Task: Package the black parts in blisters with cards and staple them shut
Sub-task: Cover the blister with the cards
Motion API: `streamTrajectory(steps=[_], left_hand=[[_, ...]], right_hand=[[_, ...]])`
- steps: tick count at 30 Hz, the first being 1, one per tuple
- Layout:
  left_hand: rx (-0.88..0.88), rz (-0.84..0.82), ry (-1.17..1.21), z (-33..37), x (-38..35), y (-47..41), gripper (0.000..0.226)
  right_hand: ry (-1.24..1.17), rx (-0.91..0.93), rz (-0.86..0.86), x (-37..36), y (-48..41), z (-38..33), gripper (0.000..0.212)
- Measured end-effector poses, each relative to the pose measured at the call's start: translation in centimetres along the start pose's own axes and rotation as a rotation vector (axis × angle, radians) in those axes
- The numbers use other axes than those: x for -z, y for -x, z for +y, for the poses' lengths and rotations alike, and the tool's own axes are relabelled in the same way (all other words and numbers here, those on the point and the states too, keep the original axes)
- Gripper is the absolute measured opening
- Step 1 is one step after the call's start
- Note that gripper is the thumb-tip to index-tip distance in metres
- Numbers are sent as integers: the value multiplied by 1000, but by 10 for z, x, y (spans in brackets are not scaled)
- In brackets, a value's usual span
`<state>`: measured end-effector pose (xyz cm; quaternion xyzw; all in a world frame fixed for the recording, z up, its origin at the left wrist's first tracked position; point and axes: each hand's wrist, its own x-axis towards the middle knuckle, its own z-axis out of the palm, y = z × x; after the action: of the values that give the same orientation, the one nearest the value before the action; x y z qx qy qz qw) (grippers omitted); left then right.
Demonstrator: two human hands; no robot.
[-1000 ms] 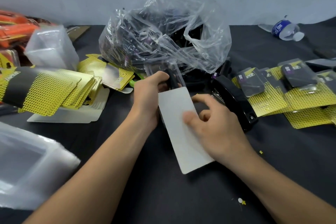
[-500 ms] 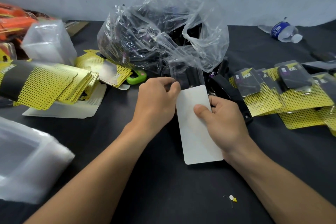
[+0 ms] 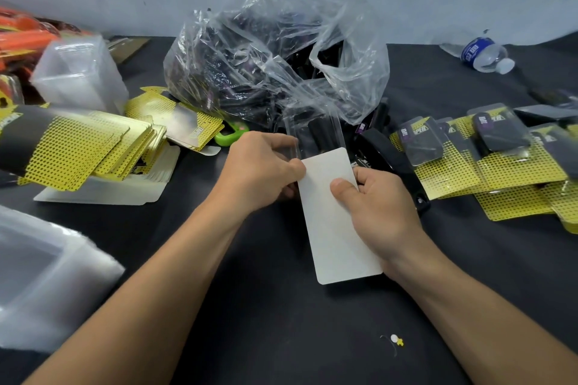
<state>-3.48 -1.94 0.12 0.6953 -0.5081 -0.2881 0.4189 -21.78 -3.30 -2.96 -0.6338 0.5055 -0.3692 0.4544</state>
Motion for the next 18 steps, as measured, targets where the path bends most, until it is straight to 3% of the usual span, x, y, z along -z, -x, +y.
streamTrajectory(steps=[7,9,14,16,18], left_hand=[[-34,-59,-297,12,-3,3,71],[-9,-120,-218,11,-4,2,76],[129,-227,251,8,-8,5,88],[132,-212,238,7,-10,8,94],[85,-127,70,8,-14,11,95]], right_hand=[[91,39,28,-2,3,-2,26],[99,41,37,-2,3,-2,28],[38,26,21,-1,2,-4,30],[24,28,11,-2,3,-4,32],[9,27,14,-1,2,-3,33]])
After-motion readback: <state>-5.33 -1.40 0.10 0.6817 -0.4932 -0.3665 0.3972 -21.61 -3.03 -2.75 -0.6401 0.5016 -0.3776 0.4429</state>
